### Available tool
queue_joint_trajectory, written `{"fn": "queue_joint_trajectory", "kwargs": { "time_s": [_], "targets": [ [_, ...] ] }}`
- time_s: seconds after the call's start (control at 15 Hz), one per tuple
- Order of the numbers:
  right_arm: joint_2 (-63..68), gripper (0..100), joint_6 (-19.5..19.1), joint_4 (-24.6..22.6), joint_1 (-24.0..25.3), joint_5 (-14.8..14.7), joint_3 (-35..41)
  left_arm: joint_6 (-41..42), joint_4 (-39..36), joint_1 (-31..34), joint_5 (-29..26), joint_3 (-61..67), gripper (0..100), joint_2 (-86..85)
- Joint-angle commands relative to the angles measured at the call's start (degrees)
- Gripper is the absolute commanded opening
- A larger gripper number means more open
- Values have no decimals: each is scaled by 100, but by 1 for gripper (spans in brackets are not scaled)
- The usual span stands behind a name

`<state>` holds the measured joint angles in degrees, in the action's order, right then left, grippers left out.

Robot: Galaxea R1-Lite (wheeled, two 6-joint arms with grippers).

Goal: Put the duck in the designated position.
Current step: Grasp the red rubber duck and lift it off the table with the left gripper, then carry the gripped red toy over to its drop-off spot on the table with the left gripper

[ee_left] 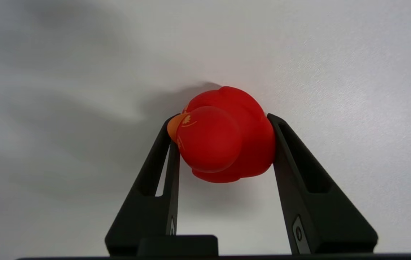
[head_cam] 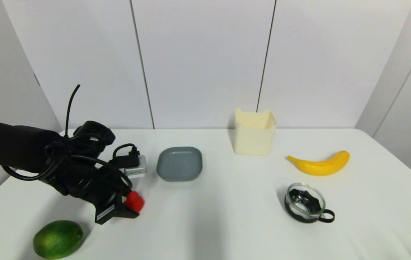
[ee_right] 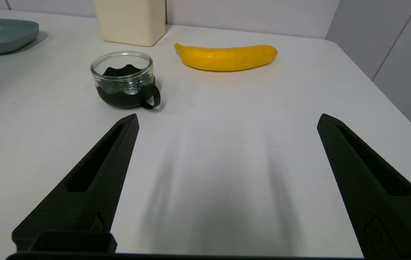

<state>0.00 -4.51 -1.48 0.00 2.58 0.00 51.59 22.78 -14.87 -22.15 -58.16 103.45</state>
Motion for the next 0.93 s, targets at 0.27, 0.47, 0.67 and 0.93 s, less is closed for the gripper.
{"fn": "queue_joint_trajectory", "kwargs": {
  "time_s": [0.27, 0.47, 0.67, 0.93],
  "targets": [
    [9, 100, -6, -2, 0, 5, 53, -492, -20, -7, -17, -1198, 0, -317],
    [9, 100, -6, -2, 0, 5, 53, -712, -11, 11, -17, -2024, 0, 114],
    [9, 100, -6, -2, 0, 5, 53, -861, -116, 195, -9, -2287, 0, 474],
    [9, 100, -6, -2, 0, 5, 53, -826, -362, 538, -9, -2173, 0, 896]
  ]
}}
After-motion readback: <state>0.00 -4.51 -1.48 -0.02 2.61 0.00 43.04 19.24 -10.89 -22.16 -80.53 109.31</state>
